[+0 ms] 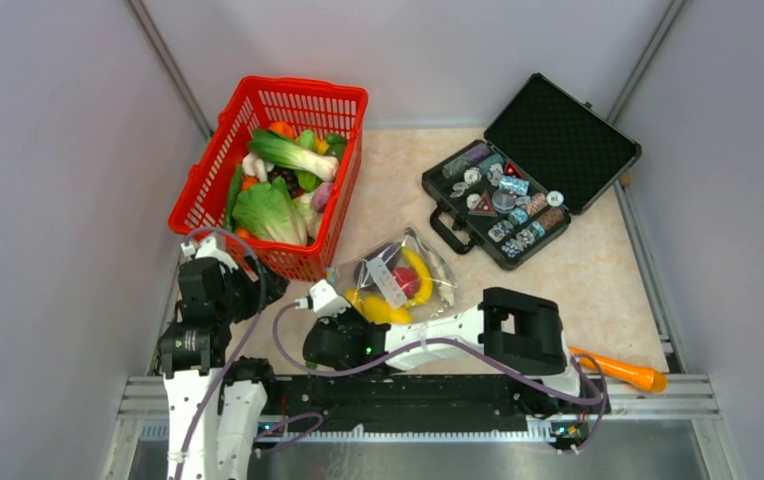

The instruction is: Place the food in the zip-top bag and seal the zipper

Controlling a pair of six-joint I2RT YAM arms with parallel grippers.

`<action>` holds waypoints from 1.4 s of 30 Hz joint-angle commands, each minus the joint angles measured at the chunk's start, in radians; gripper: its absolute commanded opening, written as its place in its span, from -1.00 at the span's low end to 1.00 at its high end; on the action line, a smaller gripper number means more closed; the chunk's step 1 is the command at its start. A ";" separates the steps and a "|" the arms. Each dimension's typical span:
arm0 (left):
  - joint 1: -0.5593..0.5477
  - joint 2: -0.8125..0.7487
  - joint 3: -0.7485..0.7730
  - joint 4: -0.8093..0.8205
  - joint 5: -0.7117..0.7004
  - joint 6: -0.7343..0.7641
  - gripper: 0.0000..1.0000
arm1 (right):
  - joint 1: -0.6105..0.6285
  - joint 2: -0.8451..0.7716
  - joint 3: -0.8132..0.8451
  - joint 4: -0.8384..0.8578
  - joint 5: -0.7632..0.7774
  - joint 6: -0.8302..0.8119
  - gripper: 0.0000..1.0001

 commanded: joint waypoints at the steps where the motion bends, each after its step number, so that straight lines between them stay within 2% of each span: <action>1: -0.002 0.007 -0.024 0.050 0.043 -0.045 0.55 | -0.025 -0.080 0.001 0.020 0.011 0.023 -0.95; 2: -0.001 0.009 -0.031 0.052 0.053 -0.051 0.54 | -0.032 -0.094 -0.009 0.024 -0.006 0.029 -1.00; 7: -0.005 0.015 -0.082 0.053 0.129 -0.083 0.42 | -0.068 -0.164 -0.047 0.026 -0.077 0.072 -1.00; 12: -0.025 0.015 -0.087 0.028 0.105 -0.079 0.41 | -0.131 -0.294 -0.167 0.133 -0.256 0.106 -1.00; 14: -0.047 0.043 -0.071 0.001 0.083 -0.071 0.41 | -0.146 -0.327 -0.195 0.137 -0.283 0.126 -1.00; 16: -0.088 0.071 -0.069 0.000 0.058 -0.067 0.40 | -0.161 -0.349 -0.211 0.131 -0.310 0.148 -1.00; 19: -0.227 0.137 -0.061 0.010 0.007 -0.096 0.37 | -0.197 -0.410 -0.261 0.157 -0.369 0.202 -1.00; 21: -0.326 0.173 -0.038 0.022 -0.052 -0.130 0.39 | -0.225 -0.472 -0.325 0.226 -0.421 0.221 -1.00; 23: -0.420 0.199 -0.015 0.049 -0.106 -0.157 0.43 | -0.258 -0.521 -0.347 0.224 -0.459 0.237 -1.00; 27: -0.450 0.280 0.021 0.094 -0.070 -0.065 0.60 | -0.287 -0.611 -0.359 0.179 -0.450 0.231 -1.00; 31: -0.450 0.339 0.069 0.065 -0.035 0.041 0.59 | -0.322 -0.671 -0.383 0.176 -0.476 0.240 -1.00; 35: -0.451 0.269 0.126 0.050 -0.101 0.083 0.62 | -0.346 -0.716 -0.407 0.140 -0.480 0.256 -1.00; 42: -0.450 0.084 0.112 0.216 0.049 0.096 0.59 | -0.403 -0.827 -0.414 0.115 -0.561 0.284 -1.00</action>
